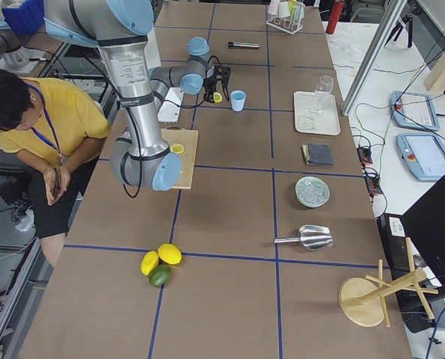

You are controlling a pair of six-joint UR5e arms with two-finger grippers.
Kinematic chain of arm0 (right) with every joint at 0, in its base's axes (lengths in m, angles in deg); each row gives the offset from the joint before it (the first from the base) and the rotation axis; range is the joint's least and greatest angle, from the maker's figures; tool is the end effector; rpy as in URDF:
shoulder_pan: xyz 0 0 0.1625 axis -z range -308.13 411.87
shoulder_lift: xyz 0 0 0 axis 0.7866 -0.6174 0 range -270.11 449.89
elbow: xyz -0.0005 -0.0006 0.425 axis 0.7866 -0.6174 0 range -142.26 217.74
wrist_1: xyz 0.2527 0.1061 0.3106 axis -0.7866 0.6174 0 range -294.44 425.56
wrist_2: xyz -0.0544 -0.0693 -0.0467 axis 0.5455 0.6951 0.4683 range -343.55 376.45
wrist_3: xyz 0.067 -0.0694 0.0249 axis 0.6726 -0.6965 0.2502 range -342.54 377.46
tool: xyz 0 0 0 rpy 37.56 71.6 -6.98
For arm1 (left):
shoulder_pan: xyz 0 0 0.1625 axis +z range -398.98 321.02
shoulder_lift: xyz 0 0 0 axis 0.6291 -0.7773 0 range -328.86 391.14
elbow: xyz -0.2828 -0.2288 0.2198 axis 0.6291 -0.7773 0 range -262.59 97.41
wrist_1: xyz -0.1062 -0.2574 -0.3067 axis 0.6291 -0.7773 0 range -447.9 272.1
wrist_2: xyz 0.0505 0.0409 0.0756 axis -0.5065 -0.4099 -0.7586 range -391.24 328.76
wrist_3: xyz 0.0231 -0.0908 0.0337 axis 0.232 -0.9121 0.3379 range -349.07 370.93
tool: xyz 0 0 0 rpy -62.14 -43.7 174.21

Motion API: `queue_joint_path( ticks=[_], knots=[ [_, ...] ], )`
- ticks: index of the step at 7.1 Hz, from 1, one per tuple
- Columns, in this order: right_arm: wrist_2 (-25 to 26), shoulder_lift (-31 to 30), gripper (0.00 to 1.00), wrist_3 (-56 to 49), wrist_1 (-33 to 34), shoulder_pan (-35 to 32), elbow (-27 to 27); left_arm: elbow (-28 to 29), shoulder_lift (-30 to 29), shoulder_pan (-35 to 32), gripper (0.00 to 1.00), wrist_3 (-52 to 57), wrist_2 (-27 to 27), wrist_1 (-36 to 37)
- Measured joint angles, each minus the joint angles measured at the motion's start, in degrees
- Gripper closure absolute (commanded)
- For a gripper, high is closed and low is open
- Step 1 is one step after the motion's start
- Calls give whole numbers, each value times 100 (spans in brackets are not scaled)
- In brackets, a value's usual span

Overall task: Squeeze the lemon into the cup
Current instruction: 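Carry the lemon slice with the right gripper over the blue cup, then lower the lemon slice into the blue cup and open the right gripper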

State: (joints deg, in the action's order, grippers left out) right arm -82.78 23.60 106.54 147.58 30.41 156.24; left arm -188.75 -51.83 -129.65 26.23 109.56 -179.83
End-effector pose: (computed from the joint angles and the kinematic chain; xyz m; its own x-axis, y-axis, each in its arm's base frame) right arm -0.4653 -0.3090 0.2041 0.4663 0.1663 0.8688 -0.2242 0.9723 -0.0658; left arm -0.0612 -0.4445 0.5646 0.6143 0.3953 -0.6829 -0.1562 0.9093 0.3858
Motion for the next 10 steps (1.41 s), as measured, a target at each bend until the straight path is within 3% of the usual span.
queue_joint_path(
  ticks=[3, 7, 10],
  knots=[
    [-6, 1219, 44, 210, 13, -334, -1271, -79, 75, -9, 0, 0, 28, 2],
    [1, 1591, 41, 336, -338, -402, -1969, -211, 164, -15, 0, 0, 35, 9],
    [-1, 1601, 13, 349, -430, -403, -2082, -241, 167, -27, 0, 0, 35, 9]
  ],
)
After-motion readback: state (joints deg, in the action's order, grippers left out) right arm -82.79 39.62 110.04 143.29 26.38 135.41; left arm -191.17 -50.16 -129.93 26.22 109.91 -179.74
